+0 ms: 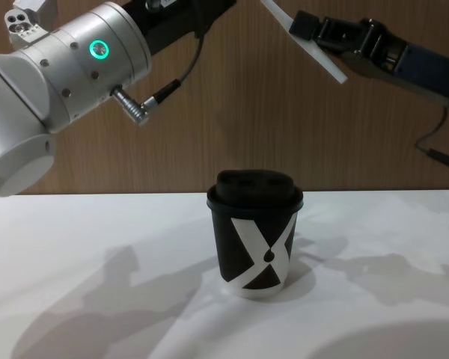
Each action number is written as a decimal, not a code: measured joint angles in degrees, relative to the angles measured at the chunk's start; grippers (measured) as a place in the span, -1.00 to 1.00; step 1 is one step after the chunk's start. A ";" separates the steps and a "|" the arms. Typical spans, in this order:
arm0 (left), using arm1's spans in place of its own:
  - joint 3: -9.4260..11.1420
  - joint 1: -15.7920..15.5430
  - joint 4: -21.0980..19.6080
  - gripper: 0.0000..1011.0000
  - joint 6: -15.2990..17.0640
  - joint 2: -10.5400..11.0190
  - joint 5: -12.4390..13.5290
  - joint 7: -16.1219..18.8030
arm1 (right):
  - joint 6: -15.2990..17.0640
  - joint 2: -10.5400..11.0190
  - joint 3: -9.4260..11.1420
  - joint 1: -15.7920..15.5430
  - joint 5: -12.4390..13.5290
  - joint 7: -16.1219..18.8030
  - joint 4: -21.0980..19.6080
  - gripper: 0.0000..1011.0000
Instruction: Pick up the straw with one hand, pass it to the other hand, and insert it into the cup.
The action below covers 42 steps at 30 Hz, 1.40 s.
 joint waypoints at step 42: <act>0.89 -0.09 -0.60 -0.98 -2.32 1.97 -1.50 -0.35 | 0.00 0.00 0.00 0.00 0.00 0.00 0.00 0.40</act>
